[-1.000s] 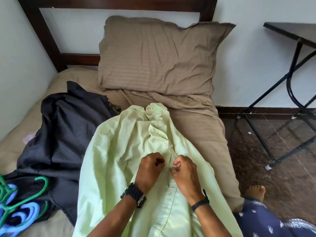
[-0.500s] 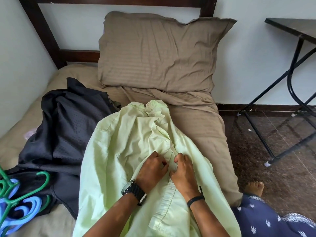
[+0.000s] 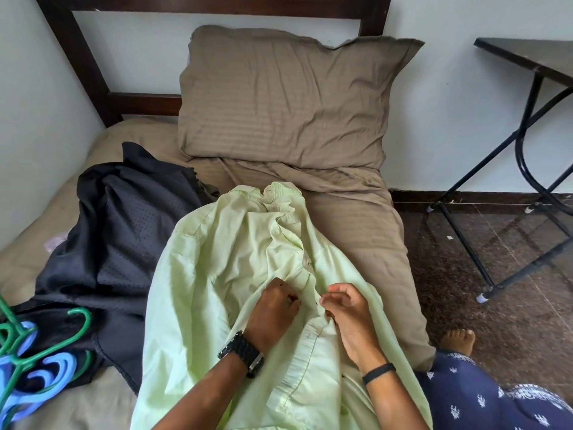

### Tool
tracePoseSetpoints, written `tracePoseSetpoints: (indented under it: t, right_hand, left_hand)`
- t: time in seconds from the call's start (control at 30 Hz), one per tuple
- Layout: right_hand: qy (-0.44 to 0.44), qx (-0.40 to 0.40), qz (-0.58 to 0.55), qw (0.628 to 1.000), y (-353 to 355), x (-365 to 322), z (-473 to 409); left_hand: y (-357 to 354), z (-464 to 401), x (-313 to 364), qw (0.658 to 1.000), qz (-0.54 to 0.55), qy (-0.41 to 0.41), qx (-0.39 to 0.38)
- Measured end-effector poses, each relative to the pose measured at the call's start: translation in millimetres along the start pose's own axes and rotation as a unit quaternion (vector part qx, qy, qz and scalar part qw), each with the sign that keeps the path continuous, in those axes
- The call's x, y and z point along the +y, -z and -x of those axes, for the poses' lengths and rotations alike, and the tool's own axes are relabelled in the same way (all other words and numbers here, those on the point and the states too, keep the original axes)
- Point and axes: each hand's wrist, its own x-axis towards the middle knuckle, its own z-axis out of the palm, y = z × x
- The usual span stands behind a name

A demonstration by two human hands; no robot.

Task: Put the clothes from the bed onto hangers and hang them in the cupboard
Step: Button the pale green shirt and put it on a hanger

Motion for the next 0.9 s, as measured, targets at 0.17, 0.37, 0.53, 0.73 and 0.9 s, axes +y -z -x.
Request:
tracePoseSetpoints:
  t: [0.17,0.37,0.53,0.73,0.9]
  right_hand:
    - [-0.035,-0.028,-0.142,0.989,0.3,-12.2,13.7]
    - [0.072,-0.024,-0.068,0.995,-7.0,-29.3,30.8]
    - [0.204,-0.002,0.159,0.966,-12.7,-32.0,39.0]
    - [0.252,-0.007,0.227,0.941,-14.7,-28.9,41.1]
    - [0.270,-0.002,0.254,0.929,-17.4,-26.3,41.6]
  left_hand:
    - [15.0,10.4,14.3,0.988,0.134,0.073,0.018]
    - [27.4,21.7,34.2,0.949,0.281,0.140,0.004]
    - [30.1,23.6,41.2,0.937,0.312,0.158,-0.013]
    - [31.7,25.5,40.7,0.937,0.311,0.160,-0.015]
    - [32.2,26.2,37.9,0.938,0.311,0.149,-0.028]
